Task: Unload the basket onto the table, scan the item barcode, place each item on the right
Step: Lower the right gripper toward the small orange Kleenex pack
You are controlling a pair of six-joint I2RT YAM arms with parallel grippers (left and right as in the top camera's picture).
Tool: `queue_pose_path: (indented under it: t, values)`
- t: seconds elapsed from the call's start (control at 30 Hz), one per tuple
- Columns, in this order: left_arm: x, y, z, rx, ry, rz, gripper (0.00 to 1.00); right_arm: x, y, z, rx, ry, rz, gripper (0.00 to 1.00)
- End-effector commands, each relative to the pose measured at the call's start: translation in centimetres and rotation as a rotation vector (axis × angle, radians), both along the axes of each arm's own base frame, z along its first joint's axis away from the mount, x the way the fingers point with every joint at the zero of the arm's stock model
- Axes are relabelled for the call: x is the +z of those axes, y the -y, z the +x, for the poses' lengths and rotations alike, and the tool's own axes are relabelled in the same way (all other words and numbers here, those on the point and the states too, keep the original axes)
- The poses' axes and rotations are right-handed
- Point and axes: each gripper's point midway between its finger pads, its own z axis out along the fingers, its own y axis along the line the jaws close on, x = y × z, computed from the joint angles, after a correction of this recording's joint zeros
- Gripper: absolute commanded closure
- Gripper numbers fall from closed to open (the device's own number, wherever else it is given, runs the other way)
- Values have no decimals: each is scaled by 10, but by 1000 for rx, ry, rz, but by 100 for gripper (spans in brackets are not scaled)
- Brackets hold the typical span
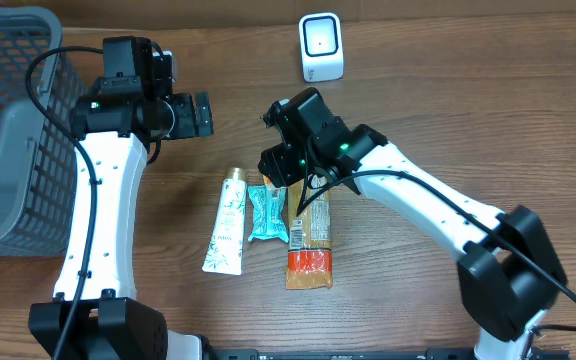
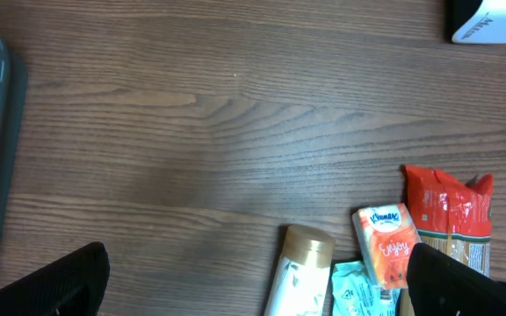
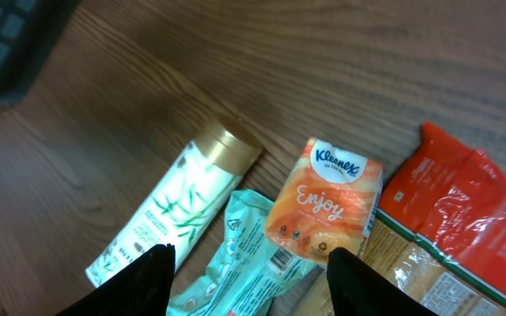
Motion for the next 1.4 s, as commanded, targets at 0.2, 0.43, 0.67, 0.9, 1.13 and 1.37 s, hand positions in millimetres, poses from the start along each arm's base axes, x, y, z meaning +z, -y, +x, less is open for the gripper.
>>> queue_pose_path:
  t: [0.2, 0.43, 0.67, 0.9, 1.13, 1.37]
  values:
    - [7, 0, 2, 13, 20, -1, 0, -38, -4, 11, -41, -48, -35, 40]
    - [7, 0, 2, 13, 20, -1, 0, -48, -4, 16, -54, -38, -50, 40]
    - [7, 0, 2, 13, 20, -1, 0, -63, -3, 15, -71, -74, -64, 41]
    - [7, 0, 2, 13, 20, -1, 0, -69, 3, 18, -94, -54, -91, 42]
    - [7, 0, 2, 13, 20, -1, 0, -78, 9, 16, -159, -91, -93, 47]
    - [7, 0, 2, 13, 20, -1, 0, -77, 4, 9, -227, -185, -45, 49]
